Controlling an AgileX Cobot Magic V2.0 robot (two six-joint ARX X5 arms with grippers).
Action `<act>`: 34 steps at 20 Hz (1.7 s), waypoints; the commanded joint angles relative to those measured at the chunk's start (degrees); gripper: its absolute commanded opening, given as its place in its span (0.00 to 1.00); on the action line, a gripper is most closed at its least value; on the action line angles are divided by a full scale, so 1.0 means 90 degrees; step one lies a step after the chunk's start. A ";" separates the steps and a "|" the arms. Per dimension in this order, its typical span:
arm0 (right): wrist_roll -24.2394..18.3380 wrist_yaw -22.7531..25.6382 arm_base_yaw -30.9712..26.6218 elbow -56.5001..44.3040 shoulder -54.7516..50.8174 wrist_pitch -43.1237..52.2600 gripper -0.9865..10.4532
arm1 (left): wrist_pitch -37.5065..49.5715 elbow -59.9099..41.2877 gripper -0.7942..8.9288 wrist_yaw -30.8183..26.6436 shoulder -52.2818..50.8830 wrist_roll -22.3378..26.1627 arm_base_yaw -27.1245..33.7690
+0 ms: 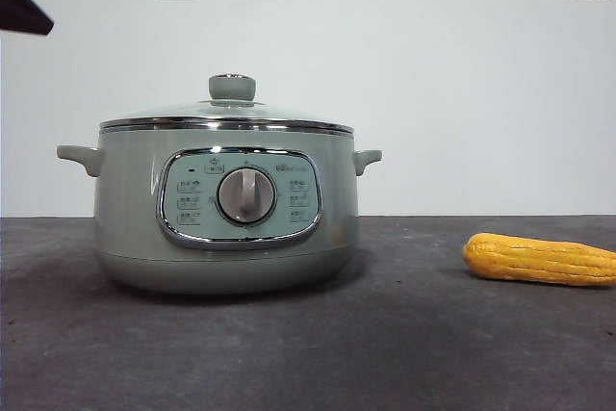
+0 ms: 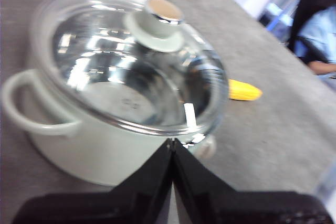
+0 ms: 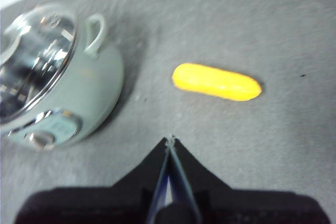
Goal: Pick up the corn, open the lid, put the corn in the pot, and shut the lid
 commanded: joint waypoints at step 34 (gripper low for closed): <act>-0.4991 0.2280 0.1552 0.2844 0.7480 0.0874 0.69 | -0.0867 0.0141 0.08 0.1056 0.0580 0.0741 -0.0704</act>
